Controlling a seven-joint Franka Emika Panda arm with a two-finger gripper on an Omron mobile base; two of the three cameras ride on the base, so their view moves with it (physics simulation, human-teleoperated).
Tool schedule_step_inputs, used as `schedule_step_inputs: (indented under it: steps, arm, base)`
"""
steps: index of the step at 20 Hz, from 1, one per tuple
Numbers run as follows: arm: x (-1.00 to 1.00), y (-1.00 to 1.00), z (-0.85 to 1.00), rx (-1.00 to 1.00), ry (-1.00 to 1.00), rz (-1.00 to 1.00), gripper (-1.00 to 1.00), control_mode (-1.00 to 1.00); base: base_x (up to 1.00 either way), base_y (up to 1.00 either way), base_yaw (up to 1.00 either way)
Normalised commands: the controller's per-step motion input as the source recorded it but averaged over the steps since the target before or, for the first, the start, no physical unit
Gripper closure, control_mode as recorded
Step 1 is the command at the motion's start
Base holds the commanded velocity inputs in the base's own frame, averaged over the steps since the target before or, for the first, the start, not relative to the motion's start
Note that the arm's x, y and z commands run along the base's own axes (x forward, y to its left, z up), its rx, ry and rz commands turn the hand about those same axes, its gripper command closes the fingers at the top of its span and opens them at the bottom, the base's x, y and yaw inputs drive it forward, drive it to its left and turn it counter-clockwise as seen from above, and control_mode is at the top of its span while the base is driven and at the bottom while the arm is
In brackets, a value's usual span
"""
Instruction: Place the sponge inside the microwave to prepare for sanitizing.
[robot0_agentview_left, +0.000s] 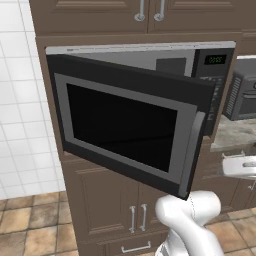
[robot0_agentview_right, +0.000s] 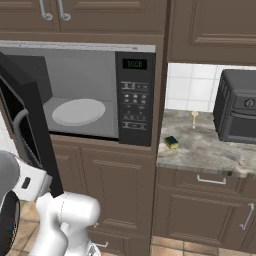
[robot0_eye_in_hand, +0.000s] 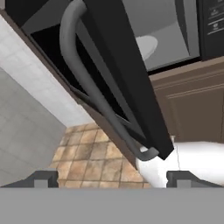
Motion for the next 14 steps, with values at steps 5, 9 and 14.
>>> schedule_step_inputs:
  steps: [5, 9, 14]
  arm:
    - [-0.03, -0.34, 0.18, 0.24, 0.00, 0.00, -1.00, -1.00]
    - [0.00, -0.30, 0.16, 0.25, 0.00, 0.00, -1.00, -1.00]
    - [0.10, -0.21, 0.07, 0.15, 0.02, 0.00, -1.00, -1.00]
  base:
    - [0.00, 0.00, 0.00]
    - [0.00, 0.00, 0.00]
    - [0.00, 0.00, 0.00]
